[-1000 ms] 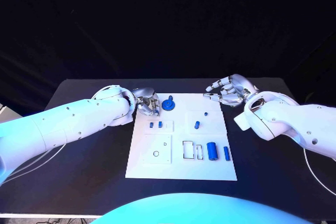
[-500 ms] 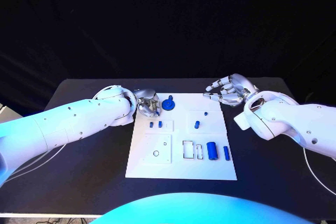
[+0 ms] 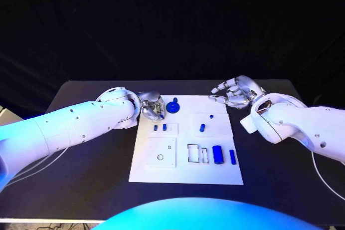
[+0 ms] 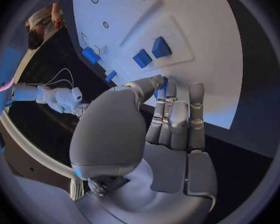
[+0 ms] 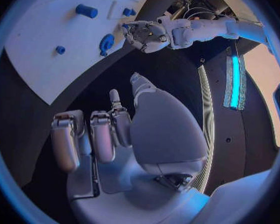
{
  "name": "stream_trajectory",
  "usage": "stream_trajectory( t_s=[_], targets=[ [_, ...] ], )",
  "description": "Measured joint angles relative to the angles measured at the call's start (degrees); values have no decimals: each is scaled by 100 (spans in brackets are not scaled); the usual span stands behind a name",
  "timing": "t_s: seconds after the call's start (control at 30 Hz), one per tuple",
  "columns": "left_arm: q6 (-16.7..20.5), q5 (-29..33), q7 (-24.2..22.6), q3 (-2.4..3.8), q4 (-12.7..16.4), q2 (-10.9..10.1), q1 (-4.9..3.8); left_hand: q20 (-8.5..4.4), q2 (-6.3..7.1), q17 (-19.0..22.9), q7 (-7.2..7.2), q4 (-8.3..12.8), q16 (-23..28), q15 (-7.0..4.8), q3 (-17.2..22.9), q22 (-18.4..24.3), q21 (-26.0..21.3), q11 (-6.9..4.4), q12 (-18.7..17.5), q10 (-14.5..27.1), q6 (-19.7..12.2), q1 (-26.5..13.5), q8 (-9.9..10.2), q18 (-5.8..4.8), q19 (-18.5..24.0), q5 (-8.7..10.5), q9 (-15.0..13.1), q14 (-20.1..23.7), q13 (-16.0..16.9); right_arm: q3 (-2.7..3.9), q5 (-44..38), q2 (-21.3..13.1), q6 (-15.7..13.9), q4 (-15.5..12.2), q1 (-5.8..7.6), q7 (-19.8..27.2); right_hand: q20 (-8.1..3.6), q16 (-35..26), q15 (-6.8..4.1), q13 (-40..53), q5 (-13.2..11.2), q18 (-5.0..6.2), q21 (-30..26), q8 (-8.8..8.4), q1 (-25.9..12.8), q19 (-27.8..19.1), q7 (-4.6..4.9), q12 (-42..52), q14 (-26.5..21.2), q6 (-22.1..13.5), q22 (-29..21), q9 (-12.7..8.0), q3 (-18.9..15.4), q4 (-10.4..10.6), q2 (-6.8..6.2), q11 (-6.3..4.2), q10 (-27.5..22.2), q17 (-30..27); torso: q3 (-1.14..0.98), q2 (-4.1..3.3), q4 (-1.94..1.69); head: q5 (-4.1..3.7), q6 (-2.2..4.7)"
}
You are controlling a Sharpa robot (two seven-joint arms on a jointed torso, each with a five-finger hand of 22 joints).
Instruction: Assemble the parts on the task board
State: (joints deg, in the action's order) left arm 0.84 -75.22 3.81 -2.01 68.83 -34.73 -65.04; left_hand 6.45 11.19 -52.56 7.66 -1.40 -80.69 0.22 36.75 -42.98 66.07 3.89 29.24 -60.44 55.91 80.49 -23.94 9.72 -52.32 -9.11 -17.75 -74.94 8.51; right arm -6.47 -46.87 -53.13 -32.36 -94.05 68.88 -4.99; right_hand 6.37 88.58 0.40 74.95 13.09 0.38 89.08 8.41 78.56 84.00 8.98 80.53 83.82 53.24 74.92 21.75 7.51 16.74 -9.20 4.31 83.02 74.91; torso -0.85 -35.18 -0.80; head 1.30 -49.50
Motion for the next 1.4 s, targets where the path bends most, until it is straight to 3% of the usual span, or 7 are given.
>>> stream_trajectory(
  t_s=[0.93,1.17,1.4],
  targets=[
    [-48,-41,35,-41,-102,103,-12,0,61,58,15,31,0,0,1,20,0,1,-50,-41,14,-60,-24,0,0,1,-10,0,2,0,-4,6,1,13,-7,-6,0,0,-2,-2,0,0,0,0,0,0,0,0,3,0,-1,-2,0,0,0,0,0,4,-2,1,0,-21,-13],
    [-40,-24,39,-59,-98,88,4,41,89,212,108,77,0,93,17,161,-50,76,-294,-6,-333,-168,390,0,105,-2,85,93,-19,0,-12,5,0,15,-12,-14,0,0,-21,-2,0,0,0,0,0,0,0,0,22,0,3,-7,0,0,0,0,0,4,-2,1,1,-18,2],
    [-40,4,76,-74,-113,78,25,61,103,314,124,78,27,123,18,176,-72,105,-357,23,-351,-226,463,0,125,-7,104,124,-23,0,-16,4,-1,20,-15,-25,0,0,-21,-3,0,0,0,0,0,0,0,0,22,0,3,-7,0,0,0,0,0,3,-2,1,2,-23,7]
  ],
)
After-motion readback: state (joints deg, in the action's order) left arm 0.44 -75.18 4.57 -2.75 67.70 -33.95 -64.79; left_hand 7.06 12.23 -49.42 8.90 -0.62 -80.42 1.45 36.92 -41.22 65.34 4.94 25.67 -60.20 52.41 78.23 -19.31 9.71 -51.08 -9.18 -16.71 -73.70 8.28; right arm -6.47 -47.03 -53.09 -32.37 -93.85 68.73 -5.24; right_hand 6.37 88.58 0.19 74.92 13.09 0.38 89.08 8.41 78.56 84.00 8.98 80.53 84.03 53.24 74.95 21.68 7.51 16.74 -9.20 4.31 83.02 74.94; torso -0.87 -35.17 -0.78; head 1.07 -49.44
